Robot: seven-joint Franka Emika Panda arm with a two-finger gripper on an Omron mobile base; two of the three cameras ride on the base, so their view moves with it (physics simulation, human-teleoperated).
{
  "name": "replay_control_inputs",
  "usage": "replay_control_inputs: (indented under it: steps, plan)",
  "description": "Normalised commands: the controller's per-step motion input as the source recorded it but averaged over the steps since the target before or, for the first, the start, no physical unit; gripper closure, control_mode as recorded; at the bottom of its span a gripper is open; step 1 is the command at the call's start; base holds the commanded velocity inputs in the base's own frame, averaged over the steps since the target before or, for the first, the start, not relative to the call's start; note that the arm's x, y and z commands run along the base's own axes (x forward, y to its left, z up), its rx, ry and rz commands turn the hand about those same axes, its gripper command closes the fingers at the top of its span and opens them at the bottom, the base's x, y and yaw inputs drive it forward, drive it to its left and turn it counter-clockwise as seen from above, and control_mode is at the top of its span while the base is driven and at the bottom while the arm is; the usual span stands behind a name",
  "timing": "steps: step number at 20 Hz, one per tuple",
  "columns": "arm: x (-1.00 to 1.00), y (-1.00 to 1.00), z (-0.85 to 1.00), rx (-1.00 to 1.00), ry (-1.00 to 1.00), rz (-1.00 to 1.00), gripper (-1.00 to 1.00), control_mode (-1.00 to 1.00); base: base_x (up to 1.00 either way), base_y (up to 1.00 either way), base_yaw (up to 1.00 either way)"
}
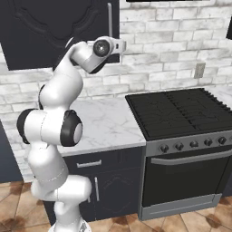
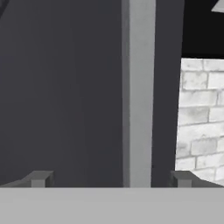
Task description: Close all open cabinet doors.
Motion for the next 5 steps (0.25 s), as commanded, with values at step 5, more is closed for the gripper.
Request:
replay_control_inputs:
  steps: [5]
  plan:
    - [0.09, 0.01, -0.01, 0.00, -0.01, 0.00, -1.00, -1.00, 0.00, 0.00, 0.00]
